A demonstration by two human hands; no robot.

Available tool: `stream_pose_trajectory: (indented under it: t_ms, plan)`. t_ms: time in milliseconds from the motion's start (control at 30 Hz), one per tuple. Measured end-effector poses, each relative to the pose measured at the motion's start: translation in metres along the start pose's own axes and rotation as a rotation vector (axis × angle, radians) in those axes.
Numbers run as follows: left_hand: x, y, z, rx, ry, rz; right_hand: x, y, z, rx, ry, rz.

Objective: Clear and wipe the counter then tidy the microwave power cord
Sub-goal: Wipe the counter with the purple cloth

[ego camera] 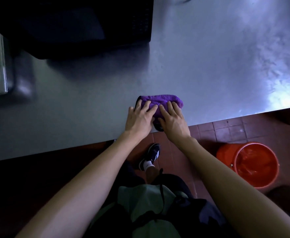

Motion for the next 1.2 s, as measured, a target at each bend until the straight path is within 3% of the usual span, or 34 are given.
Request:
stream_pose_trajectory:
  t_ms: [833,1200]
  plan:
    - [0.088,0.097,0.158,-0.114,0.155,-0.149,0.009,0.076,0.212,0.002,0.008,-0.014]
    - [0.107,0.106,0.164,-0.178,0.129,-0.23,0.024,0.083,0.234,-0.004,-0.005,-0.057]
Point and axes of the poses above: each hand's wrist, its own z-axis towards the middle knuckle, its own y-axis out of the back of the hand, x = y × z, the point moved 6 cm from there along z, towards the middle knuckle, and after that the axes turned 10 degrees about x, right-handed, at the moved point
